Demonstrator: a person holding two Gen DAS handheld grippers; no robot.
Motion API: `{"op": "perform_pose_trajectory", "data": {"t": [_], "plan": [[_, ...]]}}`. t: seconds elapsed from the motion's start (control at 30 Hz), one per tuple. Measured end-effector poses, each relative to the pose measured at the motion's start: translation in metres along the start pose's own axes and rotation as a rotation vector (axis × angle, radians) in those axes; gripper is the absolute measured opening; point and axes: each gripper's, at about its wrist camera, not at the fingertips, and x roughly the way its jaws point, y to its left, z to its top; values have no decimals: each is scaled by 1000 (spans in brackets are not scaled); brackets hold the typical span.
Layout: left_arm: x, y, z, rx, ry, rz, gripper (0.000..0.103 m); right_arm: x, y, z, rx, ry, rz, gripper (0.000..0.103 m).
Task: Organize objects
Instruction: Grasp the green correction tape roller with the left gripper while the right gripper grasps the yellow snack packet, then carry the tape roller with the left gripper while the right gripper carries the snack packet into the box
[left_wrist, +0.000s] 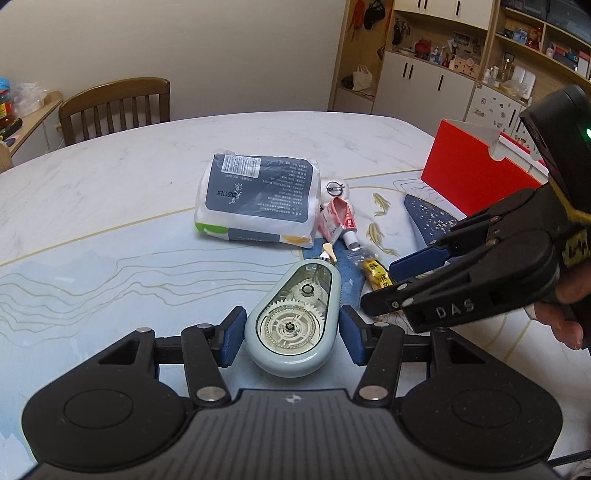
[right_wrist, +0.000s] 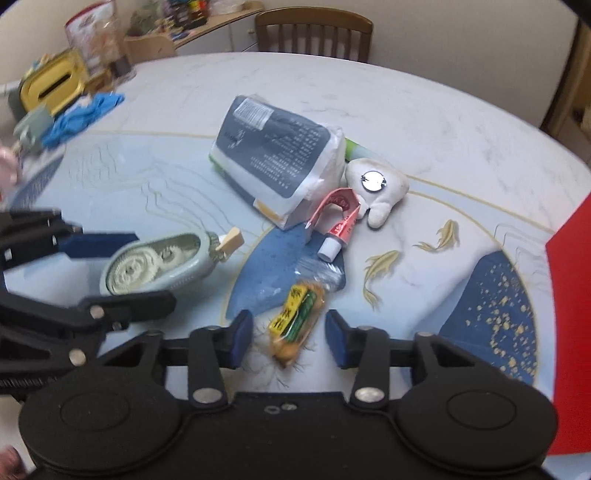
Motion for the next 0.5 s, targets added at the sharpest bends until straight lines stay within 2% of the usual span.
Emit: {"op": "perform_pose_trajectory", "data": {"t": [0.17,0.5], "plan": [[-3,-6,0,-6,2,5,54,-6,-6,-4,21,-7,24,21],[-17,-27,8,-49,-3,7,54,-44,-32,-26,129,-68,87,20]]}}
